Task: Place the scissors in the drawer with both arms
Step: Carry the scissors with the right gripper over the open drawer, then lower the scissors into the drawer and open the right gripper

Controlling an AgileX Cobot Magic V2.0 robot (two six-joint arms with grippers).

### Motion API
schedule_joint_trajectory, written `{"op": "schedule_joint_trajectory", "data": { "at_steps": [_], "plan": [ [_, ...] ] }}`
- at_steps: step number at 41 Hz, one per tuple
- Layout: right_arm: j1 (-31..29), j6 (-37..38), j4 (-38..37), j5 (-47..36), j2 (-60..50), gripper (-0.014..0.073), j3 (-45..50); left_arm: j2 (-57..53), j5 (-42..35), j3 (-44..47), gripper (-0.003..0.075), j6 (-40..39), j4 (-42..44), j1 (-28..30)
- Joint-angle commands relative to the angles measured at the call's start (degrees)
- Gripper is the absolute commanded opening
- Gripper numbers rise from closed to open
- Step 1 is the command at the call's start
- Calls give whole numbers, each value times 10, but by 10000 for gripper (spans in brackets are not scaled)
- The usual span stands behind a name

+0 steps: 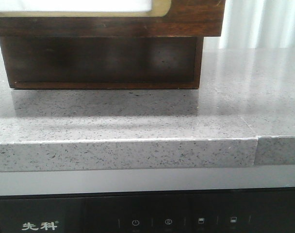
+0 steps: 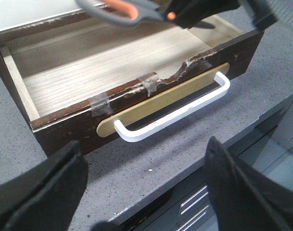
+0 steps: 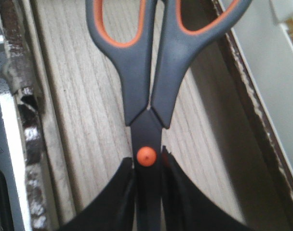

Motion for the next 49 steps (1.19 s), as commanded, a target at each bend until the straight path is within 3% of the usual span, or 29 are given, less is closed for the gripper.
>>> {"op": "schedule_joint_trajectory", "data": {
  "at_steps": [1, 26, 30, 39, 49],
  "plan": [
    [-1, -13, 8, -32, -2, 45, -38, 5, -45, -18, 493, -5, -9, -4],
    [-1, -42, -50, 27, 56, 52, -55, 5, -45, -18, 493, -5, -9, -4],
    [-1, -42, -52, 32, 57, 111, -55, 5, -45, -18, 493, -5, -9, -4],
    [-1, -42, -53, 26, 57, 366, -55, 5, -45, -18, 493, -5, -9, -4],
    [-1, -27, -54, 30, 45, 379, -72, 5, -45, -18, 493, -5, -9, -4]
  ]
}}
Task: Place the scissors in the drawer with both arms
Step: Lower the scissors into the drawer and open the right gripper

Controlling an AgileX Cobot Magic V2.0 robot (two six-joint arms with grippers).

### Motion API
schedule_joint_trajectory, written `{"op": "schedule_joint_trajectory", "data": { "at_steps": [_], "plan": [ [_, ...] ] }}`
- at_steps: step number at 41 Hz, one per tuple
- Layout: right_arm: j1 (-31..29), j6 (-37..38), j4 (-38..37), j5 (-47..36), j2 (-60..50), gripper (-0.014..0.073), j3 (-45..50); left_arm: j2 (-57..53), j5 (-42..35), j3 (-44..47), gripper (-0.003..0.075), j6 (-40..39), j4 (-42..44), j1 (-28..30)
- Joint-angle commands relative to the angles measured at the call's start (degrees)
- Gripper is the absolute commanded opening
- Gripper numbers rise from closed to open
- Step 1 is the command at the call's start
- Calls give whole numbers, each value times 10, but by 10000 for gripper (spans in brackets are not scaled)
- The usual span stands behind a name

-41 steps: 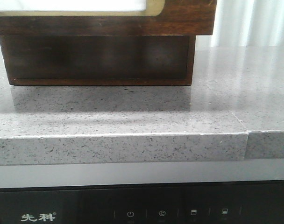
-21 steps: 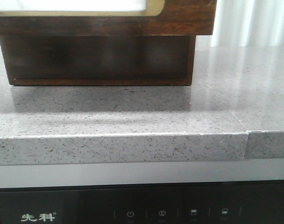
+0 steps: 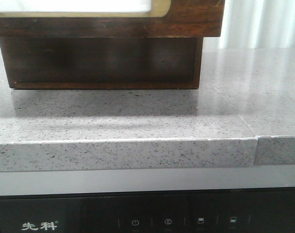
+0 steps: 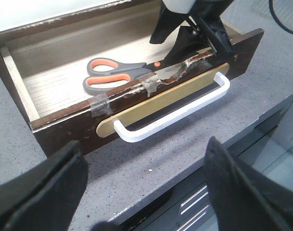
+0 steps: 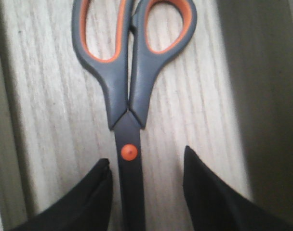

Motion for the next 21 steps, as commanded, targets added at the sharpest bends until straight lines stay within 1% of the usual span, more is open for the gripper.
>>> {"op": "schedule_joint_trajectory", "data": {
  "at_steps": [1, 11, 15, 18, 21],
  "plan": [
    [-1, 15, 0, -19, -44, 379, -30, 5, -45, -18, 493, -5, -9, -4],
    [-2, 136, 0, -10, -105, 379, -37, 5, -45, -18, 493, -5, -9, -4],
    [-2, 193, 0, 11, -139, 379, -35, 5, -45, -18, 493, -5, -9, -4],
    [-2, 222, 0, 23, -166, 379, -20, 5, -45, -18, 493, -5, -9, -4],
    [-2, 253, 0, 16, -199, 379, 14, 5, -45, -18, 493, -5, -9, -4]
  ]
}}
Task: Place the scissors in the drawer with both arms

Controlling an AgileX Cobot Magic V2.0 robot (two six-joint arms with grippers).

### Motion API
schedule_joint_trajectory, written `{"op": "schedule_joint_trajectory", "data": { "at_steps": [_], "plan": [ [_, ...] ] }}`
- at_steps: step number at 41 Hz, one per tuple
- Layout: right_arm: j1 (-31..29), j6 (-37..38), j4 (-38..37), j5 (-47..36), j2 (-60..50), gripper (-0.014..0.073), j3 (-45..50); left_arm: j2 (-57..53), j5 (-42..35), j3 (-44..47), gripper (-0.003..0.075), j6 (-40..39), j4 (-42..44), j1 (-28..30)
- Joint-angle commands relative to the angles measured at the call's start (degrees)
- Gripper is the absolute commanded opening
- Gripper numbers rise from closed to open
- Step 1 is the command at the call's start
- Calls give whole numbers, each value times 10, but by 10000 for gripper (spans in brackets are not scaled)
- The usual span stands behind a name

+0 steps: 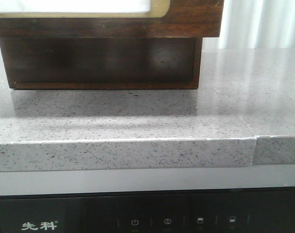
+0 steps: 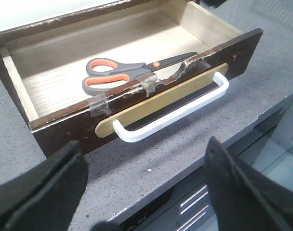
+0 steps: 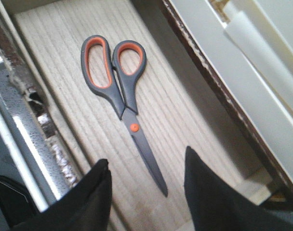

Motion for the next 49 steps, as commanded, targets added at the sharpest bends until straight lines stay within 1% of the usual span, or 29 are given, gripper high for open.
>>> {"op": "schedule_joint_trajectory", "data": {
  "at_steps": [1, 8, 17, 24, 29, 39, 45, 49],
  "plan": [
    [-2, 44, 1, -28, -69, 379, 24, 5, -45, -18, 493, -5, -9, -4],
    [-2, 75, 0, -83, -162, 379, 144, 5, -45, -18, 493, -5, -9, -4],
    [-2, 121, -4, -129, -292, 379, 294, 5, -45, -18, 493, -5, -9, -4],
    [-2, 160, -4, -159, -398, 379, 403, 5, -45, -18, 493, -5, -9, -4],
    [-2, 183, -11, -163, -480, 379, 470, 5, -45, -18, 493, -5, -9, -4],
    [-2, 185, -33, -160, -613, 379, 562, 5, -45, -18, 493, -5, -9, -4],
    [-2, 186, -32, -160, -651, 379, 587, 5, -45, -18, 493, -5, -9, -4],
    [-2, 197, -32, -158, -656, 379, 590, 5, -45, -18, 493, -5, -9, -4]
  ]
}}
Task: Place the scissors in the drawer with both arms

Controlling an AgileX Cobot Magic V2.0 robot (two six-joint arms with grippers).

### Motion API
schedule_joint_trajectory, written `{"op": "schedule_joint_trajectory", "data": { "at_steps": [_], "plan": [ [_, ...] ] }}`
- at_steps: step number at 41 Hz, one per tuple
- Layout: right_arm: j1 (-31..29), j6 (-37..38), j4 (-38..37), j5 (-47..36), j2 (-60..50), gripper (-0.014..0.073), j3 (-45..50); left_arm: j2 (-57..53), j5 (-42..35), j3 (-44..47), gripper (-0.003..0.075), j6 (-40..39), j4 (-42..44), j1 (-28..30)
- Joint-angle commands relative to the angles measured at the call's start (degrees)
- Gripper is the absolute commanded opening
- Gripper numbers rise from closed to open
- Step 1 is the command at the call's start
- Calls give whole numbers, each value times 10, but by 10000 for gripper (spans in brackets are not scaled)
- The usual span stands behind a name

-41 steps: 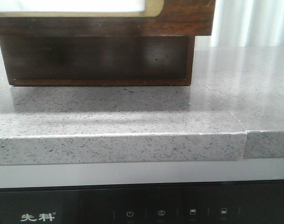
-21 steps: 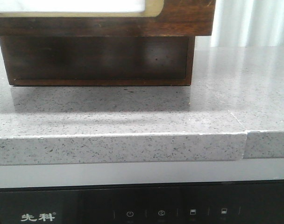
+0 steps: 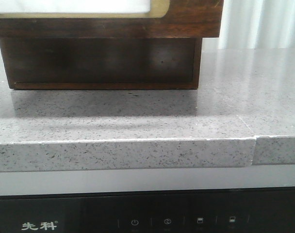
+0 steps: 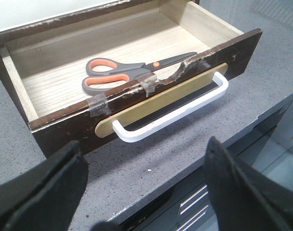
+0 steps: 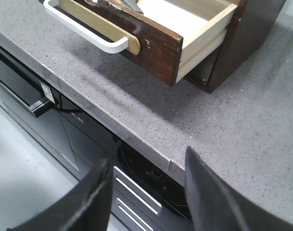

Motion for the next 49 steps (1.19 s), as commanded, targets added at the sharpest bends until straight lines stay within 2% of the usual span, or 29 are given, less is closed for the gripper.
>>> {"op": "schedule_joint_trajectory", "data": {
  "at_steps": [1, 7, 10, 16, 21, 26, 32, 49],
  "plan": [
    [-2, 11, -4, -41, 3, 379, -10, 5, -45, -18, 493, -5, -8, -4],
    [-2, 11, -4, -41, 3, 379, -10, 5, -45, -18, 493, -5, -10, -4],
    [-2, 11, -4, -41, 3, 345, -10, 5, -40, -18, 492, -5, -10, -4],
    [-2, 11, -3, -41, 3, 155, -10, 5, -33, -18, 468, -5, -10, -4],
    [-2, 11, -3, -41, 3, 12, -10, 5, -25, -18, 325, -5, -10, -4],
    [-2, 11, -3, -41, 3, -67, -10, 5, -25, -18, 146, -5, -10, -4],
    [-2, 11, -4, -47, 3, -69, -10, 5, -25, -18, -13, -5, -10, -4],
    [-2, 11, -4, -40, 3, -69, -10, 5, -25, -18, -20, -5, -10, -4]
  ]
}}
